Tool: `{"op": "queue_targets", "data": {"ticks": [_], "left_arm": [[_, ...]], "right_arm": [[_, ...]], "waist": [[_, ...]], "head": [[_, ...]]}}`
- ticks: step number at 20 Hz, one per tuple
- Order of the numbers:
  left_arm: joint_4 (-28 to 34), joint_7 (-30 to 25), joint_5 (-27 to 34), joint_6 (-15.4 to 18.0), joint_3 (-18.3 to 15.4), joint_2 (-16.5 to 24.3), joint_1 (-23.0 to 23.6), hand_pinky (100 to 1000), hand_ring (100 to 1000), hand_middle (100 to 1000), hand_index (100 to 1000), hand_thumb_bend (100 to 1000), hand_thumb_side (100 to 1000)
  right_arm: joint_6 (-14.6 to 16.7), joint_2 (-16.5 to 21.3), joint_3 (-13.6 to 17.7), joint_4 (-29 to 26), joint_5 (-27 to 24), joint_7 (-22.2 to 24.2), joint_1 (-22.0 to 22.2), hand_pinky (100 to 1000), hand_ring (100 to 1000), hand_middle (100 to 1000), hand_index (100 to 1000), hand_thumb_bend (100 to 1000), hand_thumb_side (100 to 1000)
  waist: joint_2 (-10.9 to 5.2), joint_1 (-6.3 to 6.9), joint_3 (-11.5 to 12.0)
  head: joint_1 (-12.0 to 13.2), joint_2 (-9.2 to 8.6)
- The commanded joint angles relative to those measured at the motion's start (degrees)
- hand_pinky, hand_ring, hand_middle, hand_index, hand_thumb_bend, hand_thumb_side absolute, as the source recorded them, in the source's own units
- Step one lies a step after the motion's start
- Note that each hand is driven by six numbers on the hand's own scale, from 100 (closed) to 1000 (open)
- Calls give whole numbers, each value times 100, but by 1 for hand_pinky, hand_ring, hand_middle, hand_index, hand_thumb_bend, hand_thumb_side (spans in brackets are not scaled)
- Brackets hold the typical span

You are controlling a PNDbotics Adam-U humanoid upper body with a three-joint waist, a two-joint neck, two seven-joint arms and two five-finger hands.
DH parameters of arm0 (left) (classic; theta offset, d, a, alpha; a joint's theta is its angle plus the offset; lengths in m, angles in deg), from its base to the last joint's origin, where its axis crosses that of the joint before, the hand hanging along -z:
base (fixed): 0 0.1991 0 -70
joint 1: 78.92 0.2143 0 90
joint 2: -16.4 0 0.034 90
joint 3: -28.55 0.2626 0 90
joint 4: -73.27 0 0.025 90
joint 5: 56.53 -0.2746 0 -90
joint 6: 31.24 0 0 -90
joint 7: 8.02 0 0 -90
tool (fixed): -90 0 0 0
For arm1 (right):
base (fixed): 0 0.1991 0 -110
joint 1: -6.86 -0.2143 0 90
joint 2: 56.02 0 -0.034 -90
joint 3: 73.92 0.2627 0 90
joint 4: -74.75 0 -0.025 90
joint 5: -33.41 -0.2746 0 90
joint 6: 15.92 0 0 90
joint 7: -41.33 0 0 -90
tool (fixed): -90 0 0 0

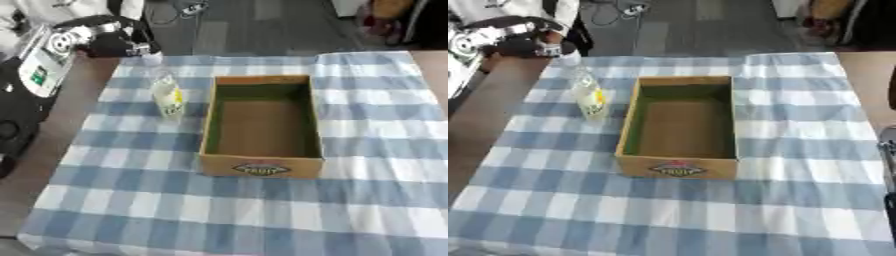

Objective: Pick up objects on the table and place them in the box.

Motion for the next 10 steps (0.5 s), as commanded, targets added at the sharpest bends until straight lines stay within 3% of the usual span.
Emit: {"op": "queue_targets", "data": {"ticks": [1,10], "left_arm": [[-153,-70,-160,-7,-45,65,-191,947,872,1000,1000,1000,913],[-784,91,-669,-337,-203,-213,-357,949,872,1000,1000,1000,917]], "right_arm": [[-13,75,11,-95,-35,4,-49,671,797,824,827,100,1000],[-20,54,17,-95,-63,4,-58,672,797,824,827,100,1000]], "waist": [[-96,-13,-2],[-86,-34,-15]], "head": [[54,-119],[48,-399]]}}
